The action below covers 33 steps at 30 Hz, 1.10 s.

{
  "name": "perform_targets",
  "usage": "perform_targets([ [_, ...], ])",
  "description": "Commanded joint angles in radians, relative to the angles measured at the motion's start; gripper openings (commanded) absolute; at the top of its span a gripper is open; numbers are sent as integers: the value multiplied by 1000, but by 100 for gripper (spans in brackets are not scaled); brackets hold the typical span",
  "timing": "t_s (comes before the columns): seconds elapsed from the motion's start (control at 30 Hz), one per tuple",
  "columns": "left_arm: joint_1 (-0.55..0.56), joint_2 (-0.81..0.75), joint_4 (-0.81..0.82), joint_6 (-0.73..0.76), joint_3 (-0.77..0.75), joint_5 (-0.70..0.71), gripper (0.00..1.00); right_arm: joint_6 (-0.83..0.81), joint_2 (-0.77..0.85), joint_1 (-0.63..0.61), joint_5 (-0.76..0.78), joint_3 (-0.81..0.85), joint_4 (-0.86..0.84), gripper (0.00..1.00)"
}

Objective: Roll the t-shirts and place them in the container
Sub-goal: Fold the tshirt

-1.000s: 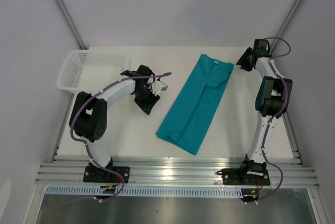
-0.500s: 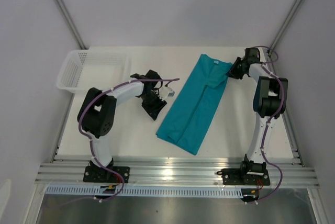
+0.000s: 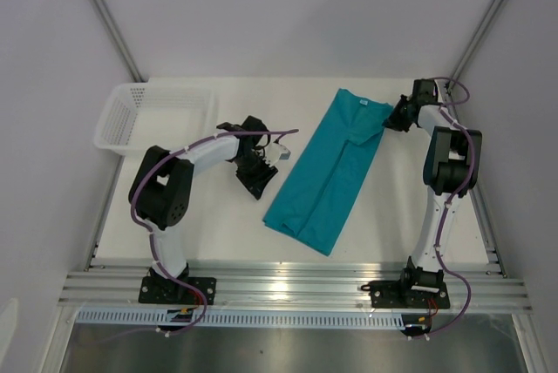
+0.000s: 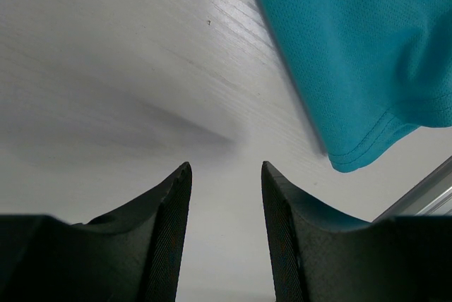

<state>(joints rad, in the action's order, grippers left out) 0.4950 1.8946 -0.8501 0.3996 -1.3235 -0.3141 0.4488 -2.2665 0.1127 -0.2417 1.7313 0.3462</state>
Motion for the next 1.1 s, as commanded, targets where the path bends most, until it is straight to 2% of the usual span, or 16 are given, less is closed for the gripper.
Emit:
perform_targets([
  [0.0,2,-9,0,-12,-6,-17,48,-7,-10,4,6,47,7,31],
  [0.07,2,-11,-9,-11,-20,-22,48,-18,-7,4,12,63,25,39],
  [0.2,-3,-26,-30,-12,-57,-17,48,-29,68,4,111,73,98,46],
  [0.3,-16,-46,-35,-15,-66,-19,48,22,201,5,215,-30,111,47],
  [0.43,-38,-80,-27,-19,-49,-8,48,54,428,-54,203,-347,105,47],
  [0.53,-50,-107,-20,-22,-37,12,48,76,591,-186,138,-504,142,47],
  [0.57,-53,-114,-20,-24,-37,32,48,97,632,-220,115,-623,145,46],
  [0.6,-53,-124,-20,-22,-39,39,48,152,716,-279,49,-688,119,46],
  [0.67,-56,-135,-15,-24,-39,47,48,204,801,-355,19,-847,90,46],
  [0.7,-58,-143,-9,-27,-42,47,48,241,878,-448,40,-884,91,46],
  [0.8,-64,-143,2,-42,-40,46,48,347,1017,-624,91,-1017,74,46],
  [0.93,-64,-144,3,-50,-42,59,48,503,1165,-792,157,-1176,13,45],
  [1.07,-64,-166,5,-50,-45,70,48,599,1256,-904,240,-1266,42,45],
])
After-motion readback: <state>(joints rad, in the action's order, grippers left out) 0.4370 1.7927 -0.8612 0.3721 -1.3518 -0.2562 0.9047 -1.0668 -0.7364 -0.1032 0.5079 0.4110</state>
